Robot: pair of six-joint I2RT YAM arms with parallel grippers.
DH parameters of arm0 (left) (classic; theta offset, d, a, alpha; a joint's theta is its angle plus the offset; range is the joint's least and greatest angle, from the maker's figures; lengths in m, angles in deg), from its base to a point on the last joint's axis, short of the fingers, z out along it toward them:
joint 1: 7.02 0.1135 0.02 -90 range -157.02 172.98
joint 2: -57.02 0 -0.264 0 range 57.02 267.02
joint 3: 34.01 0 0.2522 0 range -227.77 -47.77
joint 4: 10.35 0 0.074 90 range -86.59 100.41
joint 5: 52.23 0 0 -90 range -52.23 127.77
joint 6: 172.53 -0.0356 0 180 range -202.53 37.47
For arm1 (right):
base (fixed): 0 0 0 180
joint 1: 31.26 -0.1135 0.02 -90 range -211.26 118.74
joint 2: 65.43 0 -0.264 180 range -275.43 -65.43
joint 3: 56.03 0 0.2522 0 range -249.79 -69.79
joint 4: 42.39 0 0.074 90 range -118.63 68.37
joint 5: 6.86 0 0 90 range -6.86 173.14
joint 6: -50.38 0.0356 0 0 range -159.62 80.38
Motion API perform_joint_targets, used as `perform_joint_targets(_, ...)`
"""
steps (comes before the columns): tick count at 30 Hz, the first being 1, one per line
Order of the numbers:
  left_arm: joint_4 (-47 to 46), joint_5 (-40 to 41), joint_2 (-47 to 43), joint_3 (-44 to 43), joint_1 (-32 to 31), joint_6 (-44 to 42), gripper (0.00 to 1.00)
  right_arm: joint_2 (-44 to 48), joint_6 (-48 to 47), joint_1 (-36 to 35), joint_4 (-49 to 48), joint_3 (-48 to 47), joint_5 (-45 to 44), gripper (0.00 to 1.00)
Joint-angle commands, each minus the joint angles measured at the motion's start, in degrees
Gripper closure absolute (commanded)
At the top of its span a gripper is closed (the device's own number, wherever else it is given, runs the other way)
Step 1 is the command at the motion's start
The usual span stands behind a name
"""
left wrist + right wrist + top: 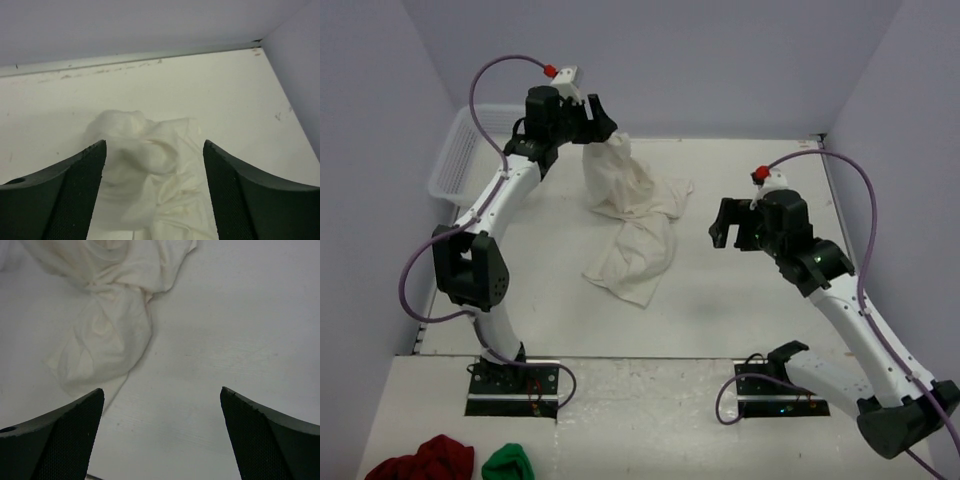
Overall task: Fold and stack the t-shirts
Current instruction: Move the tshirt to the center of the board, then flatten out the tshirt
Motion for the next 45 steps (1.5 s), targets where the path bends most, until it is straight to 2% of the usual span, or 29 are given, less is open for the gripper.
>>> perform_joint_targets(1, -3.8, 4.82, -0.89, 2.82, 2.26, -0.03, 0.19, -2.73, 0.86, -4.77, -2.06, 1.91, 7.02, 0.01)
perform_joint_targets(4, -4.68, 5.52, -2.9, 5.11, 2.7, -0.55, 0.13, -8.53, 2.36, -10.65, -2.59, 1.91, 5.46, 0.01)
perform_joint_targets(6, -4.85, 6.05, -5.09, 6.86, 2.62, -0.64, 0.02, -12.4, 3.76, -13.75, -3.73, 2.26, 3.26, 0.01)
perform_joint_targets(8, -4.94, 7.71, -9.75, 8.44, 2.27, -0.64, 0.0, -14.86, 5.35, -16.83, -5.39, 2.62, 3.34, 0.01)
perform_joint_targets(11, -3.11, 10.26, -15.9, 11.61, 2.0, -0.03, 0.0, -21.08, 7.11, -18.77, -8.64, 3.32, 4.13, 0.11)
perform_joint_targets(15, -1.79, 10.44, -23.54, 15.3, 0.25, -0.38, 0.0, -26.36, 8.69, -22.27, -10.58, 3.15, 3.51, 0.12)
perform_joint_targets(19, 1.39, 12.38, -26.54, 18.2, -1.33, -0.82, 0.02, -32.33, 10.18, -25.52, -11.81, 1.48, 4.4, 0.15)
perform_joint_targets(24, 1.3, 13.44, -28.39, 22.51, -1.34, -1.79, 0.02, -38.77, 11.06, -30.36, -11.9, -2.83, 3.26, 0.27)
perform_joint_targets(39, 1.03, 10.09, -33.23, 24.45, -1.43, -0.64, 0.02, -46.06, 12.56, -31.43, -15.07, -2.83, 3.87, 0.33)
perform_joint_targets(45, 1.74, 9.57, -34.81, 25.06, -1.43, -1.34, 0.02, -48.88, 12.91, -31.43, -15.16, -4.32, 3.43, 0.39)
